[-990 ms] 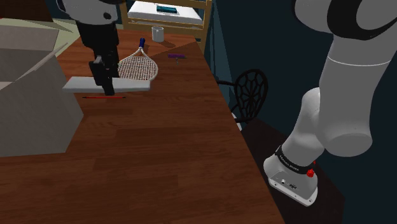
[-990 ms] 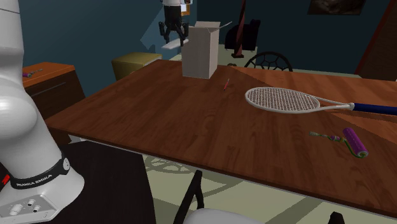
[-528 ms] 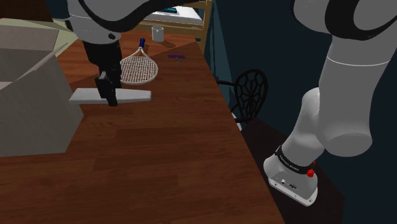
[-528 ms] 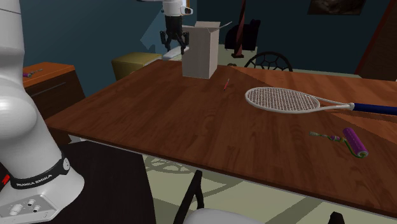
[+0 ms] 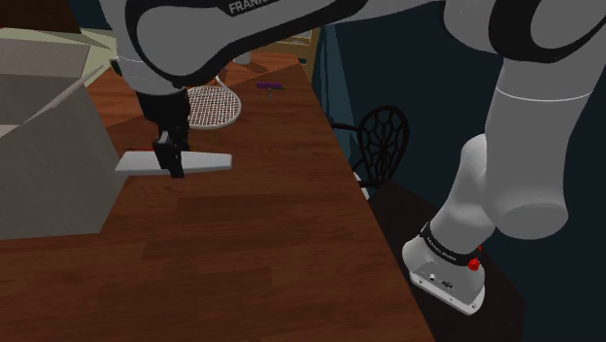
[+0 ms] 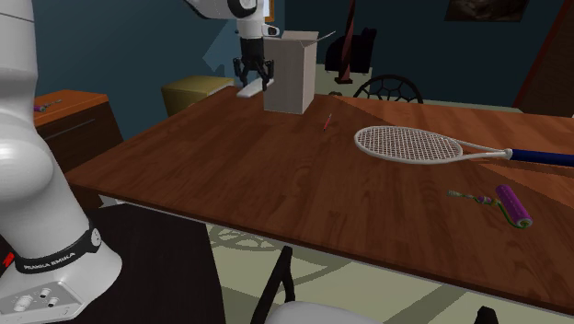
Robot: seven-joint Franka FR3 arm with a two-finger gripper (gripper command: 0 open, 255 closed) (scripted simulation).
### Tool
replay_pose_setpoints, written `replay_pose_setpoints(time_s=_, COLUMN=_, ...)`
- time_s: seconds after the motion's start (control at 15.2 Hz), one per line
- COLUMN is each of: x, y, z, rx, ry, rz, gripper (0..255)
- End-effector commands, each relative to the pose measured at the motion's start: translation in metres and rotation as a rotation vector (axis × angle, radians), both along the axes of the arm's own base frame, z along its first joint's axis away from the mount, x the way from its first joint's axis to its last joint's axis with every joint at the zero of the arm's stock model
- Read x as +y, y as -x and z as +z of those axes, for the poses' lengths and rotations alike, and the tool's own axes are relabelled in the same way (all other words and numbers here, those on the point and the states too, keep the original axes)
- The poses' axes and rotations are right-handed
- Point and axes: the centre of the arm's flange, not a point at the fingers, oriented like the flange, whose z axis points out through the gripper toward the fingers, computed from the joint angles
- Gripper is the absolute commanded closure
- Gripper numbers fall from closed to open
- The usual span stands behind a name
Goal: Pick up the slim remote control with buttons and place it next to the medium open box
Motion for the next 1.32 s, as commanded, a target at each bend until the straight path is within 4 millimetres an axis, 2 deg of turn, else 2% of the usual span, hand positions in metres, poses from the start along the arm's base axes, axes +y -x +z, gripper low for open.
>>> replay_pose_setpoints(time_s=0.0, x=0.000, y=0.001, z=-0.010, rx=-0.001, ry=0.000, rz=0.000, gripper=255)
replay_pose_setpoints(time_s=1.25, x=0.000, y=0.001, z=-0.111, rx=-0.001, ry=0.000, rz=0.000, gripper=255)
